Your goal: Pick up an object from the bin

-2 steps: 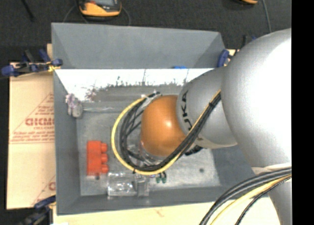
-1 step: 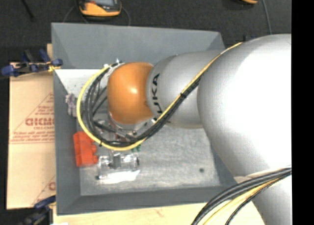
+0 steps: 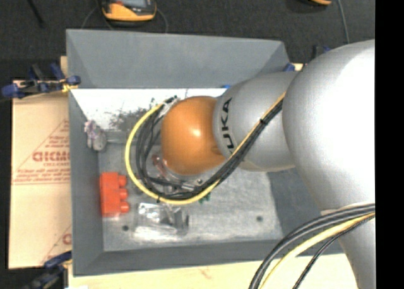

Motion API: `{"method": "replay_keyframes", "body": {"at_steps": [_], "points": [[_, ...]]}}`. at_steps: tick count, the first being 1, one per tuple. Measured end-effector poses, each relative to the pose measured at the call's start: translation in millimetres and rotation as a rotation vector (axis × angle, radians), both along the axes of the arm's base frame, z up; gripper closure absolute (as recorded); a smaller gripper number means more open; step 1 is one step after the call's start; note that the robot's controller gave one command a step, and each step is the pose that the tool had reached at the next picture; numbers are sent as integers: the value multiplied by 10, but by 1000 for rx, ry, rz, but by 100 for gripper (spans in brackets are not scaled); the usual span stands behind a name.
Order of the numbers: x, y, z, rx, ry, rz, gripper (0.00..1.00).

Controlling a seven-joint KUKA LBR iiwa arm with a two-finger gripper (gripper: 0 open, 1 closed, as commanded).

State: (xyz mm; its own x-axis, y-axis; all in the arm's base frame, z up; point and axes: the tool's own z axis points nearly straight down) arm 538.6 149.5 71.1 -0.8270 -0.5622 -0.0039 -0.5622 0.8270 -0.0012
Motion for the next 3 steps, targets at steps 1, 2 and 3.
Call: {"method": "replay_keyframes", "body": {"at_steps": [1, 2, 3], "points": [[-4, 3, 6, 1, 3, -3, 100], [117, 272, 1161, 2, -7, 16, 100], [101, 144, 1987, 0, -6, 17, 100]]}}
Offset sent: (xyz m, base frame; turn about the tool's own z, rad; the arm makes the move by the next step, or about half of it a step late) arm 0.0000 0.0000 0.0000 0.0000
